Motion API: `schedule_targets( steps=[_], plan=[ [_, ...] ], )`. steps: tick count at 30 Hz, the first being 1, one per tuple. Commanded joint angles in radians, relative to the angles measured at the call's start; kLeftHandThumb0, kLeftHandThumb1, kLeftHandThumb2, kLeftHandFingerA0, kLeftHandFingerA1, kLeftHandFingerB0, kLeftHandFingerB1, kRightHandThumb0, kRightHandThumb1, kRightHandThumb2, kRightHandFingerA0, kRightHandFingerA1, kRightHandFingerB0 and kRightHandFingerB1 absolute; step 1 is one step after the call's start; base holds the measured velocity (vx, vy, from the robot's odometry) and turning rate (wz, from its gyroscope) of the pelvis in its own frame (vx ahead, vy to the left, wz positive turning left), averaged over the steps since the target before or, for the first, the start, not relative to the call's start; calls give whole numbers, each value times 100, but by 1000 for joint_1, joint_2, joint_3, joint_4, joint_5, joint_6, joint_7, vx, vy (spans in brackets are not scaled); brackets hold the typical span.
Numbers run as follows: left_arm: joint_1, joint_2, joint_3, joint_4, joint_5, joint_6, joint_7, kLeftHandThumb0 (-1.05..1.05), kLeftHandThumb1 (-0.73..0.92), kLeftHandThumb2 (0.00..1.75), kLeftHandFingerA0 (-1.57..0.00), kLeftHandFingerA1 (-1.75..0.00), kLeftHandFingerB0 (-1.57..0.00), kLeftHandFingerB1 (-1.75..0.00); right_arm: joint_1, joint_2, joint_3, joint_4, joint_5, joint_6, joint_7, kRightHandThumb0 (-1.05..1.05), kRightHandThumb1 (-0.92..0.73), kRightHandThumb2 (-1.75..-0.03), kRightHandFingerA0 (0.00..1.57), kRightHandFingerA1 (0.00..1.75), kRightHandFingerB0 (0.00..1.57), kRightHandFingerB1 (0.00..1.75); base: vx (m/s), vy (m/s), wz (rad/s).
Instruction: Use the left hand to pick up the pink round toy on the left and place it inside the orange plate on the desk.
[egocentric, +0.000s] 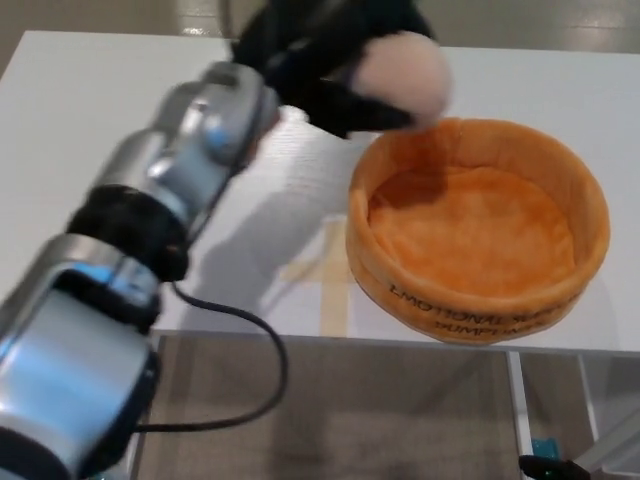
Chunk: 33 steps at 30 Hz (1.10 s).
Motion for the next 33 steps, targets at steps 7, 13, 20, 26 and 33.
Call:
schedule_targets(
  steps=[7, 13, 20, 26, 33],
  plan=[
    [-2, -153, -97, 20, 96, 56, 39, -26, 67, 67, -90, -157, -86, -93, 11, 14, 14, 6, -18, -1, -8, -22, -57, -57, 49, 89, 32, 71, 0, 0, 0],
    [17, -175, -102, 42, 81, 55, -6, -13, 69, 61, -76, -111, -59, -41, 8, 10, 18, 3, -21, 5, -10, -21, -57, -57, 47, 87, 33, 70, 0, 0, 0],
    [45, -130, -166, -29, 158, 177, -92, -69, 40, 80, 0, 0, 0, -4, 8, 13, 17, 2, -24, 3, -8, -21, -58, -57, 47, 88, 32, 70, 0, 0, 0],
    [61, -93, -178, -97, 168, 226, -128, -97, 53, 62, 0, 0, 0, -4, 5, 17, 22, 1, -30, 7, -8, -22, -58, -57, 47, 86, 33, 69, 0, 0, 0],
    [74, -40, -142, -230, 154, 228, -141, -95, 48, 63, 0, 0, 0, -1, 5, 6, 42, 0, -47, 16, 5, -26, -58, -57, 42, 83, 39, 71, 0, 0, 0]
  ],
)
